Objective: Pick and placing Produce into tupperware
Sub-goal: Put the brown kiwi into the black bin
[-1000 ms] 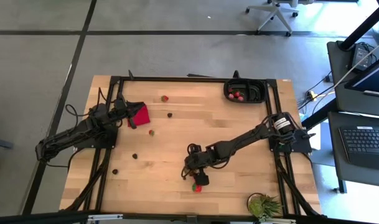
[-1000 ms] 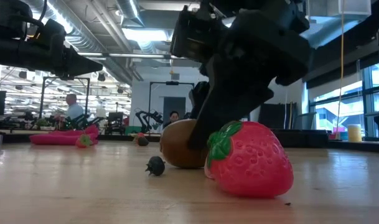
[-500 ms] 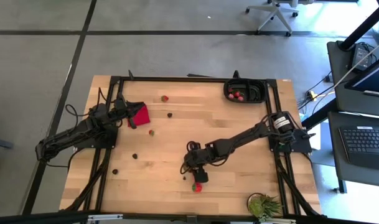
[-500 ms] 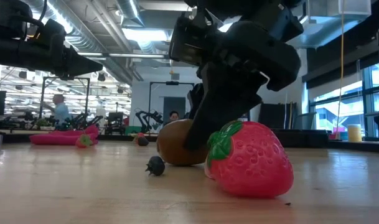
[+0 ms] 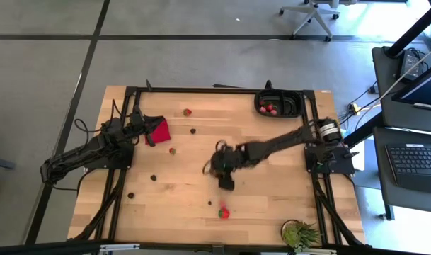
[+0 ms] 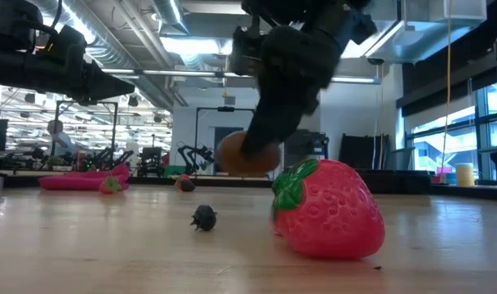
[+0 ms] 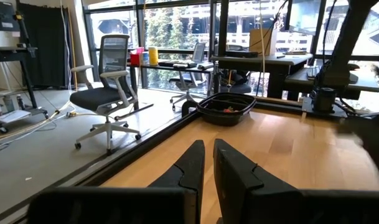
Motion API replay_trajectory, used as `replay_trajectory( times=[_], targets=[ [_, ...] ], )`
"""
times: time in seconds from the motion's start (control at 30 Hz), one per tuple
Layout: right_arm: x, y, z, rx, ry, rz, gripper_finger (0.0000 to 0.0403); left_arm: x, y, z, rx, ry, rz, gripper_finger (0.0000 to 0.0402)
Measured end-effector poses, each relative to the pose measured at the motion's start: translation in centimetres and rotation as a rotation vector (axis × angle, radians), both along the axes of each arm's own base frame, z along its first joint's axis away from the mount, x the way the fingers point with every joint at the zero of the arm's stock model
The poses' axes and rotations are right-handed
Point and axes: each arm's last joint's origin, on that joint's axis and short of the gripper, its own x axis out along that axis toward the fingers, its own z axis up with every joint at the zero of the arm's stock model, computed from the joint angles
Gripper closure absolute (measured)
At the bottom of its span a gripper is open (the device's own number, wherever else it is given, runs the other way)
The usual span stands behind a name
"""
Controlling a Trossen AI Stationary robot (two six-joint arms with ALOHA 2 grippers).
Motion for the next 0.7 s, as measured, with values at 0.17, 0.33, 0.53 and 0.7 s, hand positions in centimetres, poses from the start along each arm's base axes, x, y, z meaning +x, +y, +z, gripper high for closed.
replay_trajectory(
  times=[0.17, 0.33, 0.53, 0.7],
  targets=[
    [-2.2, -6.3, 5.9, -0.081, 0.048, -0.271, 0.0152, 0.0, 0.0, 0.0, 0.000, 0.000, 0.000, 0.0374],
    [-7.1, -12.8, 12.3, -0.159, 0.118, -0.619, 0.0152, 0.0, 0.0, 0.0, 0.000, 0.000, 0.005, 0.0374],
    [-15.7, -18.9, 16.6, -0.093, 0.198, -1.082, 0.0152, 0.0, 0.0, 0.0, 0.000, 0.000, 0.008, 0.0374],
    [-19.3, -22.6, 15.9, -0.068, 0.248, -1.273, 0.0151, 0.0, 0.0, 0.0, 0.001, 0.001, 0.009, 0.0374]
  ],
)
